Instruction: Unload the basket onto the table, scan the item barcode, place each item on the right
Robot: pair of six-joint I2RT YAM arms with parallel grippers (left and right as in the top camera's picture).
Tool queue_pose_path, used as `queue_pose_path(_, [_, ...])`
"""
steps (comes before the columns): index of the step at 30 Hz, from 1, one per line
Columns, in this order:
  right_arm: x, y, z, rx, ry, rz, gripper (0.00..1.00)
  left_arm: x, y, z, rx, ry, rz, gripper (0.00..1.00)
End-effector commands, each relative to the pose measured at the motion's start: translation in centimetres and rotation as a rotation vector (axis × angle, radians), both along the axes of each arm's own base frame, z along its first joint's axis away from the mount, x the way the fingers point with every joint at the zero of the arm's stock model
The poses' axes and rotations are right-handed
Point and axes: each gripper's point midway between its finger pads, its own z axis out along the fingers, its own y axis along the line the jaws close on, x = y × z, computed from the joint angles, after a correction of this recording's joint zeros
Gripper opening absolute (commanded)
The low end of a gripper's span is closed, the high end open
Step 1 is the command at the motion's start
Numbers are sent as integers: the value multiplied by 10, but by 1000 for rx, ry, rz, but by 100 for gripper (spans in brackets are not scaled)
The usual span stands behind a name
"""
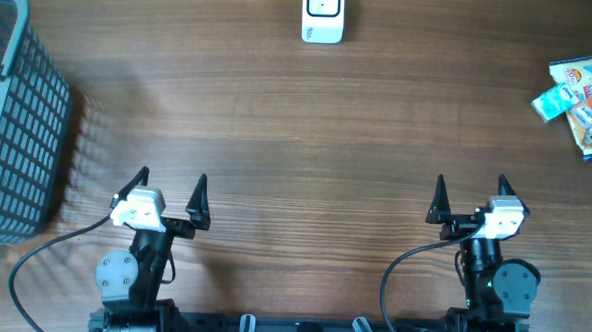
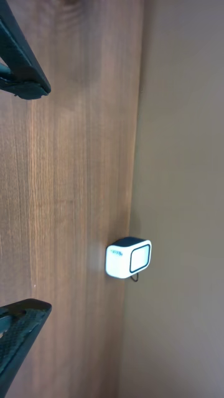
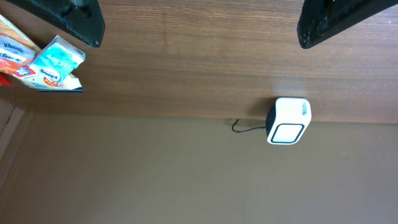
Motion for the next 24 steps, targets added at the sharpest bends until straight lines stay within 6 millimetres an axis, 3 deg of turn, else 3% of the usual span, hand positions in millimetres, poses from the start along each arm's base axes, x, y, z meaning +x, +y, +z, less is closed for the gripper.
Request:
queue_pose_path(1, [-1,-3,2,7,-11,-18,100,2,18,-5,-101,16,113,100])
queue_pose_path(9, [-1,-3,2,8,-11,-18,100,1,26,-6,-106,21,158,100])
queue_pose_path(24, [-1,-3,2,7,-11,-18,100,2,12,-7,127,4,90,100])
